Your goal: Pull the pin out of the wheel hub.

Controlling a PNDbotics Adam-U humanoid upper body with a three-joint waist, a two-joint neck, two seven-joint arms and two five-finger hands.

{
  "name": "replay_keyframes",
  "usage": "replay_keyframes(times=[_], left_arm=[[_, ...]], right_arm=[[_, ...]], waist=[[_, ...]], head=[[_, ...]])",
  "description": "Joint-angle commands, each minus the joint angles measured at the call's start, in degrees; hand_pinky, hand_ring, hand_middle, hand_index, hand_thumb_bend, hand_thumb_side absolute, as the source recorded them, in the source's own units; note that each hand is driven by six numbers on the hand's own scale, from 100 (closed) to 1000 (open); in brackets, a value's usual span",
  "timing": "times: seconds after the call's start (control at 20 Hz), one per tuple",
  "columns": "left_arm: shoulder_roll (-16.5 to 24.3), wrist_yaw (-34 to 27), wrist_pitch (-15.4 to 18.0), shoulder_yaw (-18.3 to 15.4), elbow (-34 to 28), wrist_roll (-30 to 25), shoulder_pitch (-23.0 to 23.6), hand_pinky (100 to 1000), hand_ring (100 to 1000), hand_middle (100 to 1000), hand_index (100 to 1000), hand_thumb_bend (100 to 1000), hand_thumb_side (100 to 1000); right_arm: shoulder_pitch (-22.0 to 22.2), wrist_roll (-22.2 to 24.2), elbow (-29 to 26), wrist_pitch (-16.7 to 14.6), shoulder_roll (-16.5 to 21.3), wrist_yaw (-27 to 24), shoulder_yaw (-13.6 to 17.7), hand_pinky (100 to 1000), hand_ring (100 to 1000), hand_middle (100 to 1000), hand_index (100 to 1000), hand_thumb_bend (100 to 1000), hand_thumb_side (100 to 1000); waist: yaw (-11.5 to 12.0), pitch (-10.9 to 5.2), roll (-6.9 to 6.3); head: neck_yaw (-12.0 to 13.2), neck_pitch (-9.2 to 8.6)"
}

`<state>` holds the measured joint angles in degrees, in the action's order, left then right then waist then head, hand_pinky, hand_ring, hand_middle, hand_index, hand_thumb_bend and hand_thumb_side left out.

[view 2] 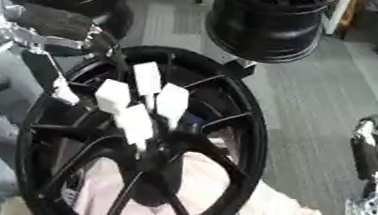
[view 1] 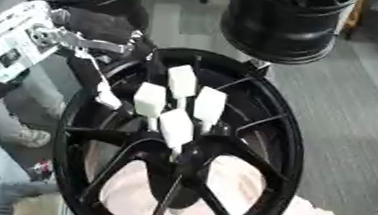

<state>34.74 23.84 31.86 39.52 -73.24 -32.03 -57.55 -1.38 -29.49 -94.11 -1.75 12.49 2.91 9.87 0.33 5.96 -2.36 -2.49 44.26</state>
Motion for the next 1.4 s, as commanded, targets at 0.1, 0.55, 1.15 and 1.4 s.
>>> replay_keyframes(times=[0.1, 0.55, 1.15, 1.4], left_arm=[[0.3, -0.1, 20.1, -1.5, 0.7, -19.9, -1.0, 761, 706, 725, 865, 484, 603], [-1.9, 0.0, 20.1, -1.0, 2.1, -19.9, -1.1, 752, 691, 713, 850, 443, 623], [-3.8, 0.2, 20.1, 0.0, 2.7, -19.9, -0.5, 718, 616, 626, 794, 364, 561], [-3.8, 0.8, 20.1, 0.9, 3.0, -19.9, -0.1, 675, 564, 579, 762, 349, 527]], right_arm=[[-0.2, 0.2, -0.5, 0.0, 1.3, 0.1, 0.1, 500, 633, 678, 735, 100, 523], [-0.2, 0.3, -0.5, -0.1, 1.1, 0.0, 0.1, 500, 633, 677, 735, 100, 523], [-0.3, 0.3, -0.4, -0.1, 1.1, 0.0, 0.1, 500, 633, 677, 735, 100, 525], [-0.2, 0.3, -0.4, -0.1, 1.1, 0.0, 0.2, 500, 633, 677, 735, 100, 526]], waist=[[-0.1, -0.88, 0.39], [-0.6, -0.67, 0.39], [-1.0, -0.7, 0.36], [-1.1, -0.73, 0.29]], head=[[0.2, -0.14], [0.4, -0.14], [0.6, -0.14], [0.6, -0.14]])
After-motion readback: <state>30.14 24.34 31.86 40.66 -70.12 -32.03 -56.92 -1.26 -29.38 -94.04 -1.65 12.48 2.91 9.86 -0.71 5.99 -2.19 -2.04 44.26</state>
